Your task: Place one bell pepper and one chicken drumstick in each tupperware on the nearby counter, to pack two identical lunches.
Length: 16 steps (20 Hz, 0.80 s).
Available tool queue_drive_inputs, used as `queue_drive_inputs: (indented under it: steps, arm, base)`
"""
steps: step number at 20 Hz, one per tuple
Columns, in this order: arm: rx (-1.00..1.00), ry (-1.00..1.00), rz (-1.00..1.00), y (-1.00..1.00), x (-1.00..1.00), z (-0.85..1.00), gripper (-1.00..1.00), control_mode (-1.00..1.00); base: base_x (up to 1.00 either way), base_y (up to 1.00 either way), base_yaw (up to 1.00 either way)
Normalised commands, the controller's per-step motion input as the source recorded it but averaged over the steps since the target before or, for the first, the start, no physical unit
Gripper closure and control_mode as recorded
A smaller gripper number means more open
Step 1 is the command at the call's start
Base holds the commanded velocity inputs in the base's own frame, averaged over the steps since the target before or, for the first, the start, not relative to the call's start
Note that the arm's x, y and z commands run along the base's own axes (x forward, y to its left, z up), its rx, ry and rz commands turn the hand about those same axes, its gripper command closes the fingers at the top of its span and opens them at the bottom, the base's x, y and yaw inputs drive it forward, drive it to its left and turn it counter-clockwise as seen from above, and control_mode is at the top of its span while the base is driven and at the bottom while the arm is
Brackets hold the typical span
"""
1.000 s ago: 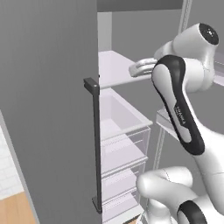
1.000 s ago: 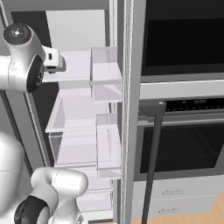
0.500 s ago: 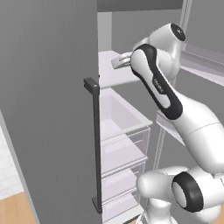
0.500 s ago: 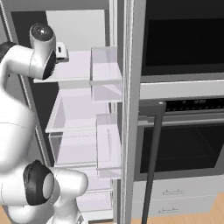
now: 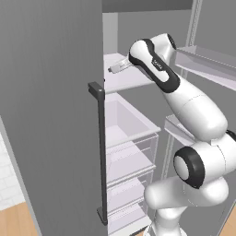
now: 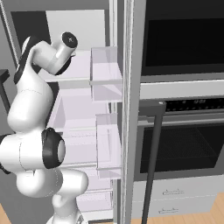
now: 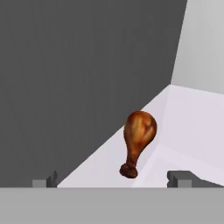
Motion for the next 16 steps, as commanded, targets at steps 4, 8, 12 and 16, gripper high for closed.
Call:
queue_drive_inputs:
  steps: [4, 8, 12, 16]
  arm:
    - [-0.19, -0.03, 0.00, 0.69, 0.57, 0.02, -1.00, -1.00]
    - [-0.07, 0.00, 0.01, 0.06, 0.52, -0.02, -1.00, -1.00]
    - [-0.08, 0.06, 0.20, -0.12, 0.50, -0.18, -1.00, -1.00]
    - [-0.04, -0.02, 0.21, -0.03, 0.24, -0.31, -1.00, -1.00]
  base:
    - [0.00, 0.00, 0.00]
    - [0.00, 0.00, 0.00]
    - [0.00, 0.00, 0.00]
    - [0.00, 0.00, 0.00]
